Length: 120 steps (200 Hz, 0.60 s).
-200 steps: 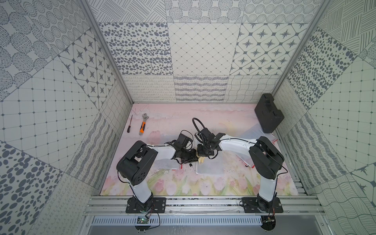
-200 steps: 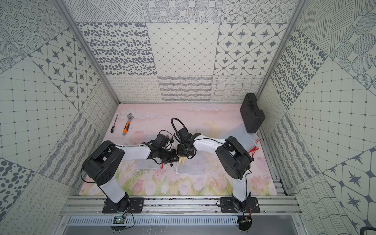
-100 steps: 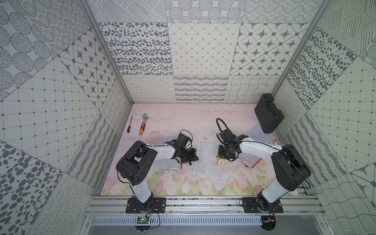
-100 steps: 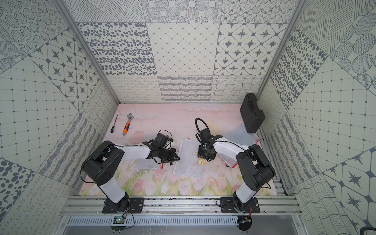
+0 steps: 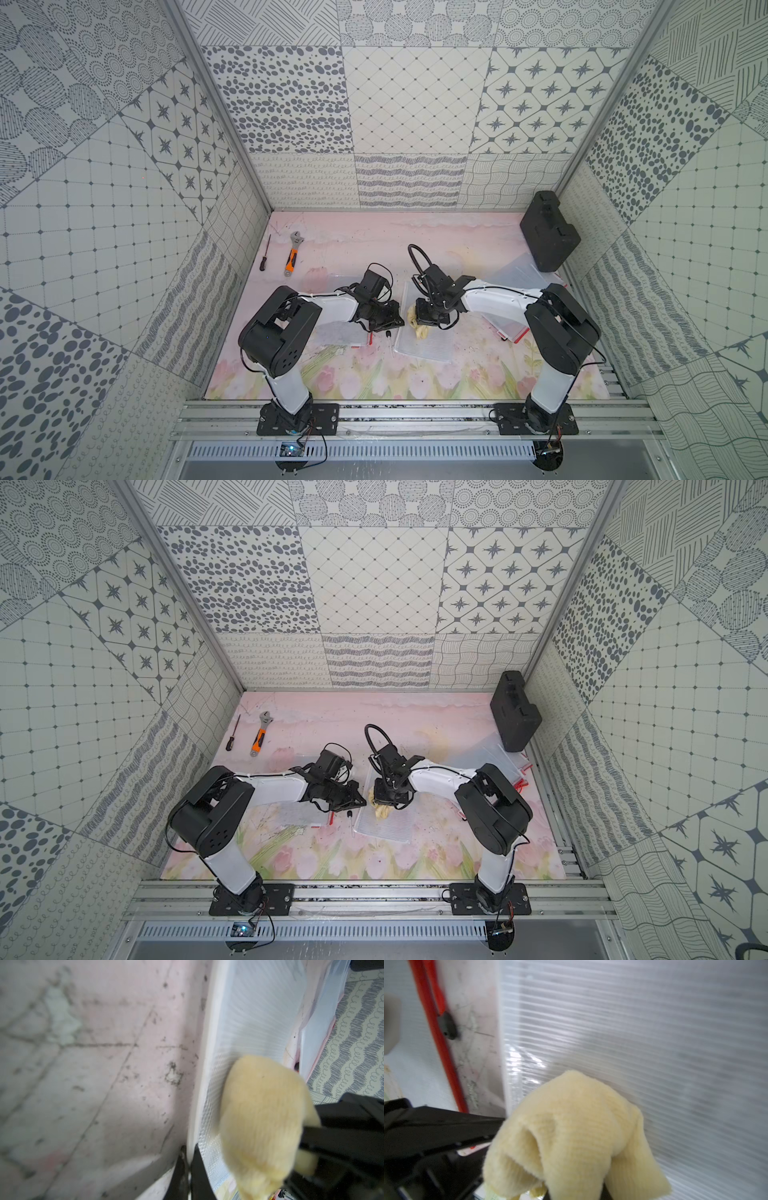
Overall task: Wipe the document bag
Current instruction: Wipe the dirt from the document bag.
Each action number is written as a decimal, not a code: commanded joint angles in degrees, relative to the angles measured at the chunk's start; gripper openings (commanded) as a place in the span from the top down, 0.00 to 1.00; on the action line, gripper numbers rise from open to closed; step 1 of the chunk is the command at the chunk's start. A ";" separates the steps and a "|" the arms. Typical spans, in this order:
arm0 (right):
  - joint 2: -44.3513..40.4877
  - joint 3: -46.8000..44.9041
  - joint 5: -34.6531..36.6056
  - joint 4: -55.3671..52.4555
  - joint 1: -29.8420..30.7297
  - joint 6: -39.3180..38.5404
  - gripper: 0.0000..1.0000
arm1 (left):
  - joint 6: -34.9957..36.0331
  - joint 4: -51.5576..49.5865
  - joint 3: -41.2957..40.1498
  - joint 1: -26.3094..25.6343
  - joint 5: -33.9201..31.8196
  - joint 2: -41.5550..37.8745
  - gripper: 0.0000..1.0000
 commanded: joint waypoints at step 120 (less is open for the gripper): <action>11.15 16.77 -1.35 -5.01 11.64 4.78 1.00 | -1.67 -5.30 -0.85 1.79 -8.56 2.23 1.00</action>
